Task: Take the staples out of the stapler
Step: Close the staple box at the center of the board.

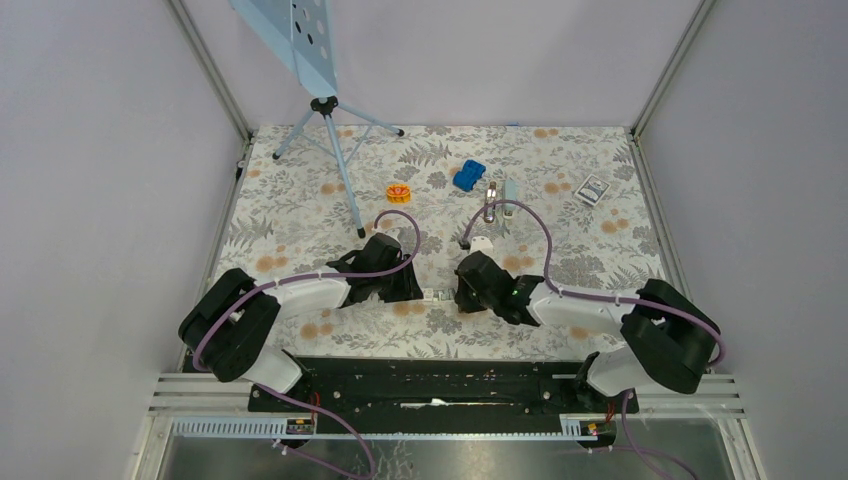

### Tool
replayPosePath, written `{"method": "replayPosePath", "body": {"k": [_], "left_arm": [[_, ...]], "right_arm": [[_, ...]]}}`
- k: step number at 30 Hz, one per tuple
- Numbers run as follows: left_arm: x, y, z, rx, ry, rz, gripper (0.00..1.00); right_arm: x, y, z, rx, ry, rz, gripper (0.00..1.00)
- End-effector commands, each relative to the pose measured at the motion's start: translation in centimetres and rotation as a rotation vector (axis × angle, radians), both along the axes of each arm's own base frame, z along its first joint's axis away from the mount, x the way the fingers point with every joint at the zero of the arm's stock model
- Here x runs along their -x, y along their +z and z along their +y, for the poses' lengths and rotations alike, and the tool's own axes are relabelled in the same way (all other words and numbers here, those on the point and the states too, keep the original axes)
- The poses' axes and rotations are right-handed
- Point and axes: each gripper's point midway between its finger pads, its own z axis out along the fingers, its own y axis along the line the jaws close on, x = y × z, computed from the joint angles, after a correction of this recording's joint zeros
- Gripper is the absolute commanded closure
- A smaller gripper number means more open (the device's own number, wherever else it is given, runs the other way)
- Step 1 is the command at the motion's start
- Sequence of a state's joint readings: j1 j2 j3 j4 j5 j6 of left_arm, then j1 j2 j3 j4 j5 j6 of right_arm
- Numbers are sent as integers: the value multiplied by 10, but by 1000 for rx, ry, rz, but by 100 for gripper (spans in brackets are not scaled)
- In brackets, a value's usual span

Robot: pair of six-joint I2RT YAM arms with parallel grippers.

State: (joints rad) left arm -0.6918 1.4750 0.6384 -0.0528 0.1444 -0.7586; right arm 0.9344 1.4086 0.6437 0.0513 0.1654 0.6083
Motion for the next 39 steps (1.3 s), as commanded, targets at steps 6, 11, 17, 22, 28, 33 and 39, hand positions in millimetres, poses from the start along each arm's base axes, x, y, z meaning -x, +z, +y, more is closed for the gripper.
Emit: {"method": "replayPosePath", "body": {"k": [6, 11, 17, 22, 28, 33, 39], "left_arm": [[-5, 7, -3, 5, -12, -30, 61], [-12, 22, -9, 27, -16, -65, 58], [-26, 46, -19, 60, -19, -106, 50], [-34, 55, -18, 62, -12, -122, 48], [-34, 45, -5, 36, 8, -109, 48], [-30, 39, 0, 26, 13, -96, 51], [-35, 43, 12, 2, 31, -116, 50]], "right_arm": [[-22, -14, -36, 119, -192, 48, 98], [-25, -10, -42, 119, -190, 33, 95], [-29, -9, -41, 111, -180, 44, 93], [-28, -10, -42, 108, -186, 52, 93], [-27, -14, -43, 118, -183, 69, 93], [-27, -16, -41, 119, -178, 77, 94], [-26, -18, -40, 118, -179, 87, 94]]}}
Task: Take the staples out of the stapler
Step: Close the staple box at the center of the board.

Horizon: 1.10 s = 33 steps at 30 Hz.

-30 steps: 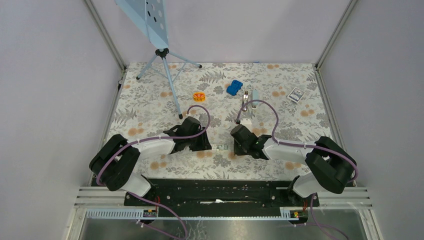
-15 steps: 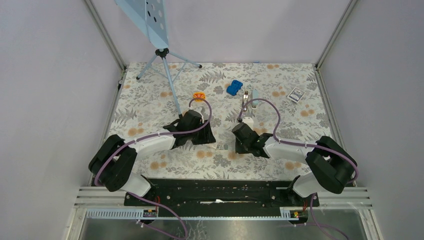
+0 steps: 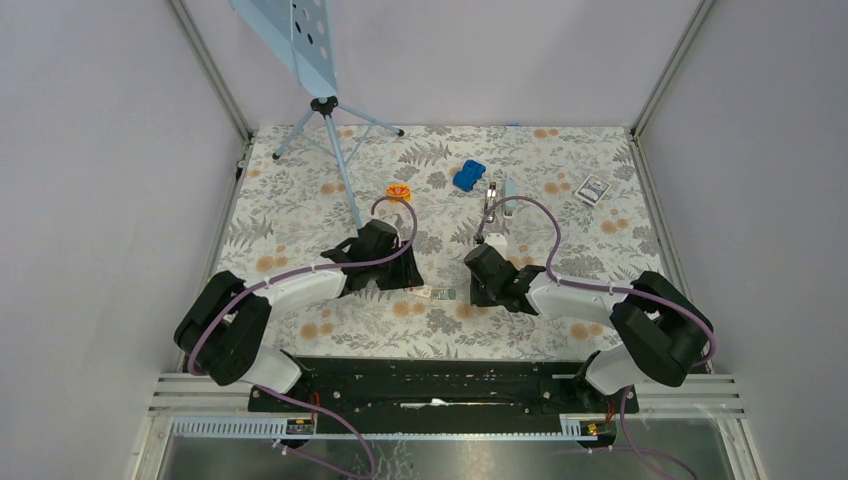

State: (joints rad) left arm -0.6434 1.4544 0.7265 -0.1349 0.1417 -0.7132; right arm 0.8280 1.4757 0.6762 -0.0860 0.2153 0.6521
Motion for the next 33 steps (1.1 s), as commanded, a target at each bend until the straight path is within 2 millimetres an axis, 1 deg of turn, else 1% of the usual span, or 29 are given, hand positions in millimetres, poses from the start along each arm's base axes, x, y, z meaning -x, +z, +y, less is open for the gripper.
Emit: {"method": "replayPosePath", "body": {"k": [1, 6, 9, 13, 16, 19, 21, 25, 33], "left_arm": [[-14, 19, 10, 3, 21, -74, 50], [-28, 23, 18, -2, 39, -92, 43], [-38, 24, 17, 7, 35, -107, 42], [-56, 27, 6, 10, 9, -124, 45], [-64, 21, 1, -6, -11, -104, 48], [-67, 13, -4, -27, -23, -89, 48], [-66, 5, -6, -52, -40, -74, 49], [-55, -8, -13, -110, -83, -59, 50], [-36, -21, -15, -219, -145, -57, 53]], "right_arm": [[-9, 9, 6, -16, -8, -7, 94], [-10, 10, 7, -12, 0, 1, 93], [-9, 10, 8, -16, 7, 6, 93], [-7, 9, 10, -11, 22, 22, 93], [-7, 7, 9, -6, 24, 28, 93], [-6, 7, 7, -1, 20, 32, 93], [-6, 7, 6, -1, 17, 32, 93], [-6, 6, 5, -1, 14, 32, 93], [-5, 5, 3, -1, 9, 36, 93]]}}
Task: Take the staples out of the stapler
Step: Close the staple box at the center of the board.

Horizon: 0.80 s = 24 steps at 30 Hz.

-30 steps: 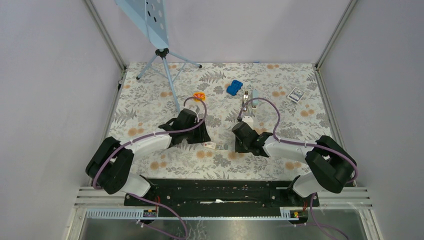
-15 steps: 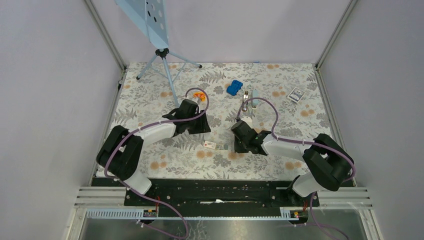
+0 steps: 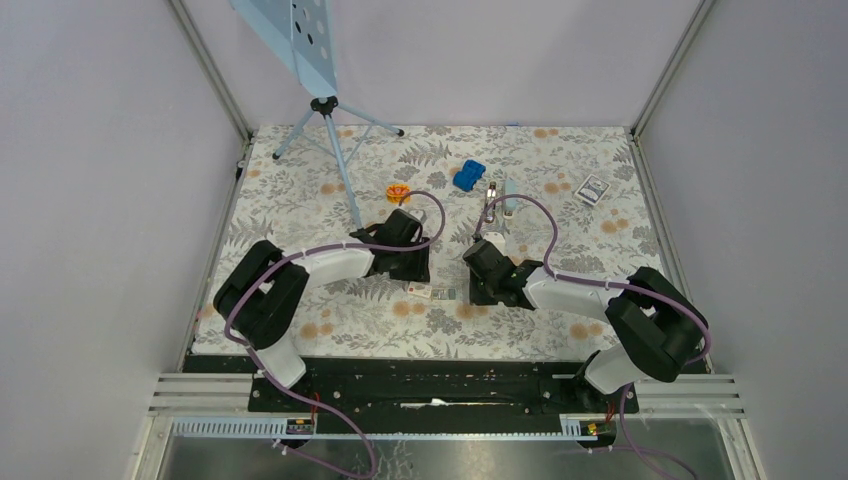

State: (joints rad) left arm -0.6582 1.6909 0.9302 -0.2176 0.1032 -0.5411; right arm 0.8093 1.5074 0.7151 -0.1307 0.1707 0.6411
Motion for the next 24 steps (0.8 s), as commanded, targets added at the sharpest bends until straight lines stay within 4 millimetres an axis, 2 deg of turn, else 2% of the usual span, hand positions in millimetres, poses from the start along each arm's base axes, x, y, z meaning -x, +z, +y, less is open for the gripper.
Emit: {"method": "replayPosePath", "body": {"k": [1, 11, 17, 24], "left_arm": [[-6, 4, -2, -61, -27, -53, 54], [7, -3, 3, -99, -41, -41, 56], [9, -4, 3, -99, -42, -34, 57], [15, -6, 5, -100, -43, -27, 58]], "right_arm": [[-6, 7, 1, -8, -5, -14, 93], [-6, 4, 6, -25, 6, -1, 93], [-4, 3, 18, -65, 51, 15, 93], [-7, -2, 19, -57, 39, 17, 93]]}}
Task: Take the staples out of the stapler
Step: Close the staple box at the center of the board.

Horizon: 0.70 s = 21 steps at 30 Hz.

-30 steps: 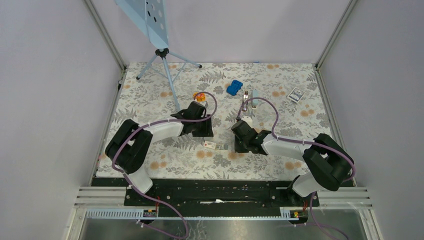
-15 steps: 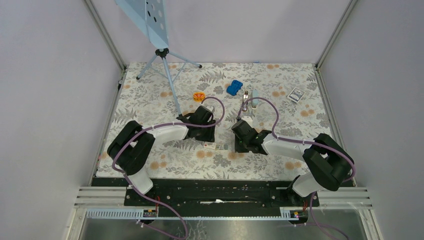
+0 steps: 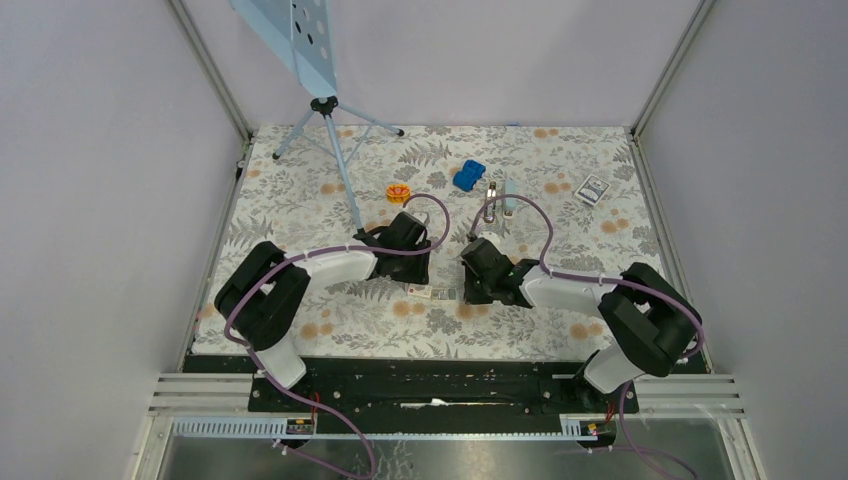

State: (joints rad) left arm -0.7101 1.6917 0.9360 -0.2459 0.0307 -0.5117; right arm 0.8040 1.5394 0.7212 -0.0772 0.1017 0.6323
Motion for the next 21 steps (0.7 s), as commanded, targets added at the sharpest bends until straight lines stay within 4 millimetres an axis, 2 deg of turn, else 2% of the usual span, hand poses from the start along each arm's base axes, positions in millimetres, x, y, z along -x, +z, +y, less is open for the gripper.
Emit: {"method": "replayPosePath", "body": {"k": [1, 9, 15, 18, 21], "left_arm": [[8, -3, 7, -28, -6, 6, 58], [13, -3, 9, -23, -3, 13, 59], [17, -5, 9, -14, -3, 24, 59], [15, -4, 9, -14, 2, 16, 59], [9, 1, 8, -1, 26, 3, 58]], "right_arm": [[-8, -1, 4, 6, -2, -3, 93], [-17, 2, 5, 4, -38, -26, 92], [-27, 12, -4, -2, -60, -77, 89], [-33, 21, -12, 2, -30, -126, 82], [-45, 41, -18, 2, 41, -226, 74]]}}
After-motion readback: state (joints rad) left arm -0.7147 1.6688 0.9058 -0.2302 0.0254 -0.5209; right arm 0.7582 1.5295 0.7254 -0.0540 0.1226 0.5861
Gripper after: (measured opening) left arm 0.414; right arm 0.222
